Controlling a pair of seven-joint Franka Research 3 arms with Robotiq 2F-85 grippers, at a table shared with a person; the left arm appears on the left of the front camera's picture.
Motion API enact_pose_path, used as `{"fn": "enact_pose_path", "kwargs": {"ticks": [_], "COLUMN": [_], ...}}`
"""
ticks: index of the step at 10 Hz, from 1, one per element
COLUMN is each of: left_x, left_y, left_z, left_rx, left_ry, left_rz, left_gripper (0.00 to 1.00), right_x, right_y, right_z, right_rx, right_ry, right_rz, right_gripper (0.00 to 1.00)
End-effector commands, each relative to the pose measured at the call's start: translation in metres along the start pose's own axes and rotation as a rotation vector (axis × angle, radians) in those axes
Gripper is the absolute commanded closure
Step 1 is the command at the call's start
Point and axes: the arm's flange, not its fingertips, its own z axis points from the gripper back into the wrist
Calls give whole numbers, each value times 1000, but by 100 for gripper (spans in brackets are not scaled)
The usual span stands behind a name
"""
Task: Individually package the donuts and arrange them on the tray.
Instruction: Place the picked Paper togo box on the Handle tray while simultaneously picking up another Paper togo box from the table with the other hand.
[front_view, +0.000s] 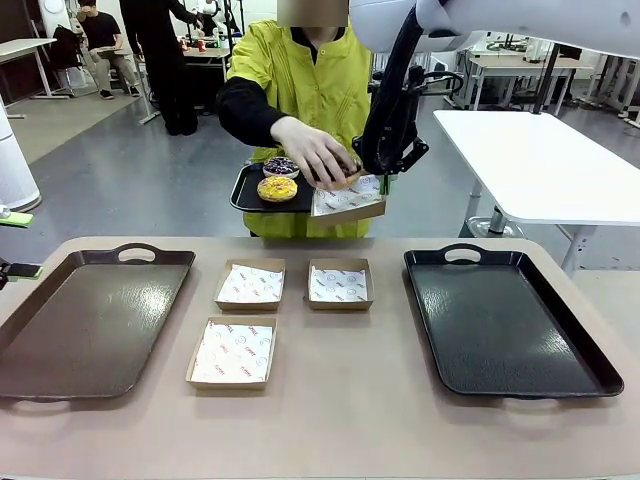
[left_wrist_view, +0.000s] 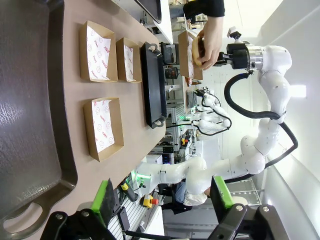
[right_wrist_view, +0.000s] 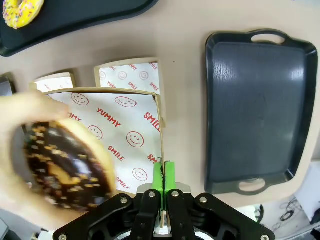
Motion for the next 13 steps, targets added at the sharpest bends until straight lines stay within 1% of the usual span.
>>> {"fn": "enact_pose_path", "kwargs": {"ticks": [1, 13], "left_x": [-1, -1], "left_y": [-1, -1], "left_z": [3, 3], "left_rx": [-12, -12], "left_ry": [-2, -2], "left_rz": [-7, -7], "left_gripper": [0, 0], "right_x": [-5, -5], "right_y": [-5, -5], "right_z": [-2, -2], "right_rx": [-1, -1], "right_ry": [5, 5], "right_rz": [-2, -2], "right_gripper": [100, 100]}}
